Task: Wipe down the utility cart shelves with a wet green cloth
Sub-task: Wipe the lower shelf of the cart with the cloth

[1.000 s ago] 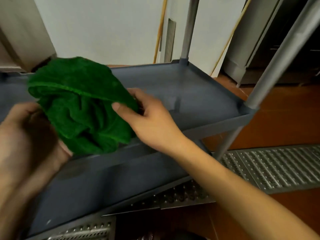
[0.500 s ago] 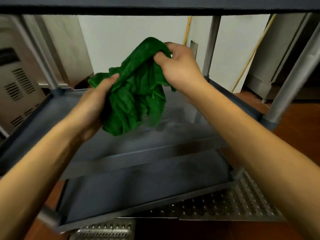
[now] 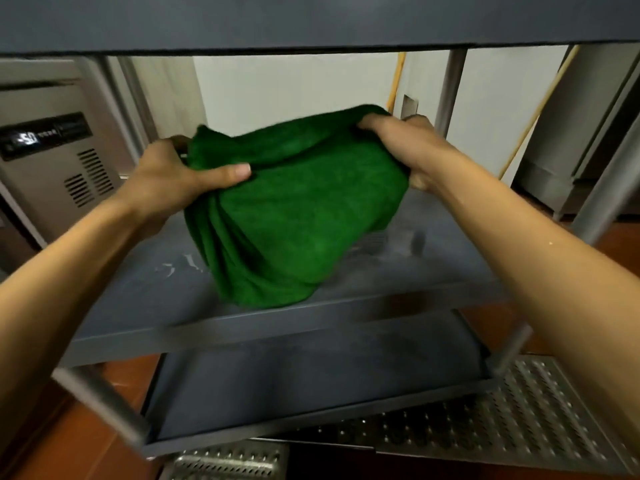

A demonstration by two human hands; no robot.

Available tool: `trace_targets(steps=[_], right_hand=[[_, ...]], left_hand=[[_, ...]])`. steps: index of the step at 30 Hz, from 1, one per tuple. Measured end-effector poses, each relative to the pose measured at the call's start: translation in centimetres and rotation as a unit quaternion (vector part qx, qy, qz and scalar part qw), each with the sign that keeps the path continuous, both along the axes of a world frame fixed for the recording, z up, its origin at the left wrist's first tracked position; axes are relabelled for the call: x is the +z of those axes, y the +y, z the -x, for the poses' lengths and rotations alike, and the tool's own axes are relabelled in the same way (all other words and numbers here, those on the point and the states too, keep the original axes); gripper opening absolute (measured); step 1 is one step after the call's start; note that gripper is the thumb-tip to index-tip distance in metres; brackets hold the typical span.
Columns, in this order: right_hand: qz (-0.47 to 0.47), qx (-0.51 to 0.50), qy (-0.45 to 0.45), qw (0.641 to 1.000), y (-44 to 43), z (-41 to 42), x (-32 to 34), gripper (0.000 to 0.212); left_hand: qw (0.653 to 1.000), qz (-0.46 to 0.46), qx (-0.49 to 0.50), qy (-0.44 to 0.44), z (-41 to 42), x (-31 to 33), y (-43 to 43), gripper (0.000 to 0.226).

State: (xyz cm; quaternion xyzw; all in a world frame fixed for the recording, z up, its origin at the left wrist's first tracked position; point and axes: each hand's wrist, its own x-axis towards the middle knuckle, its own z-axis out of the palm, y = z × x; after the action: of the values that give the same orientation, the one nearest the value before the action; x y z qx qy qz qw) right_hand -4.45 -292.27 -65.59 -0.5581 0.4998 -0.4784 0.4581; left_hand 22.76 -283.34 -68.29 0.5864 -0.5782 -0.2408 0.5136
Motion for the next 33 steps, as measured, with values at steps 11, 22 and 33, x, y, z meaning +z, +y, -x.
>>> trace_targets(steps=[11, 22, 33], right_hand=[[-0.054, 0.163, 0.126, 0.977, -1.7, 3.2, 1.6, 0.049], [0.122, -0.072, 0.174, 0.974, -2.4, 4.3, 1.8, 0.02], [0.147, -0.037, 0.078, 0.985, -4.1, 4.5, 4.1, 0.019]], left_hand=[[0.998, -0.06, -0.01, 0.036, -3.5, -1.6, 0.1, 0.044], [0.917, 0.004, 0.079, -0.39, -3.7, 2.3, 0.6, 0.065], [0.957, 0.016, 0.147, -0.25, -8.6, 4.8, -1.8, 0.055]])
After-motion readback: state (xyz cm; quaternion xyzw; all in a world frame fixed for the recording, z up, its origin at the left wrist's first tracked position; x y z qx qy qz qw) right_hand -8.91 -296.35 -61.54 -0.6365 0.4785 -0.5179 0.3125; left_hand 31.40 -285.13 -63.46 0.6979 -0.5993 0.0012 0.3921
